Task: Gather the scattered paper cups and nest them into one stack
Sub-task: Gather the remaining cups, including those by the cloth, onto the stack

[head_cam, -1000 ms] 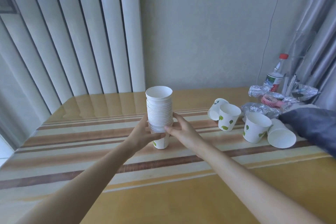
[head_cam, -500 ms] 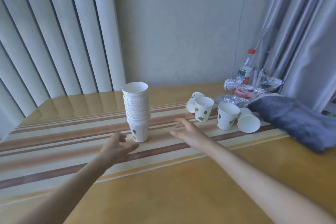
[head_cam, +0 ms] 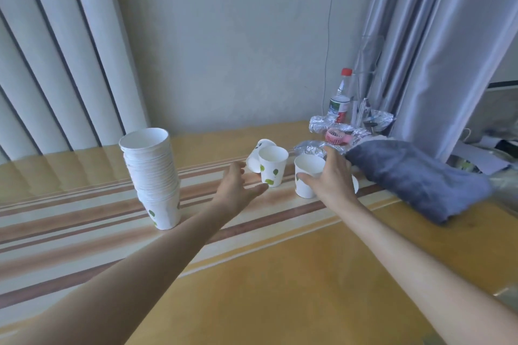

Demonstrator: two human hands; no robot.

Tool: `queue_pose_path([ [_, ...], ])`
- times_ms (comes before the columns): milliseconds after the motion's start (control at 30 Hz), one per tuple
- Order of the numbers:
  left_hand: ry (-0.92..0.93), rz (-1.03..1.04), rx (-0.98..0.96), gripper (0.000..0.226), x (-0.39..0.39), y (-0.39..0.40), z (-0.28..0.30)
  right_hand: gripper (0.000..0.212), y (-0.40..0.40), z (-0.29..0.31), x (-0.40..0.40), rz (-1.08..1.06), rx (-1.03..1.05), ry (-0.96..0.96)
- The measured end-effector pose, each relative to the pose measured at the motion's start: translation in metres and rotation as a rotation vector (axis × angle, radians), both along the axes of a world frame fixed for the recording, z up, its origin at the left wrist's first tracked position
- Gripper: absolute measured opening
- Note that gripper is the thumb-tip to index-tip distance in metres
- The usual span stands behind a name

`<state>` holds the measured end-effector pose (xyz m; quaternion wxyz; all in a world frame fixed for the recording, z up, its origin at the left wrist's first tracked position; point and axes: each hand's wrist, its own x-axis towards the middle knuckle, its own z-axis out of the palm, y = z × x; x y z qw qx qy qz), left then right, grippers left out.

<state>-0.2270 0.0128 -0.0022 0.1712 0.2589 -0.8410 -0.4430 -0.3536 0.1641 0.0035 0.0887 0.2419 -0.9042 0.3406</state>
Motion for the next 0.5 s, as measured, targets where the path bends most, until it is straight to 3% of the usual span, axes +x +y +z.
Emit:
queue_pose_path([
  [133,-0.001,0.058,0.048,0.079,-0.051,-0.001,-0.003,0.102,-0.009,-0.006,-0.022,-0.041,0.139,-0.055],
  [333,-0.01,0.138,0.014,0.087,-0.094,0.002,-0.018,0.088,-0.02,-0.011,-0.031,-0.012,0.105,-0.041],
  [500,-0.068,0.241,-0.045,0.083,-0.106,0.003,-0.015,0.09,-0.018,-0.01,-0.034,-0.012,0.067,-0.06],
])
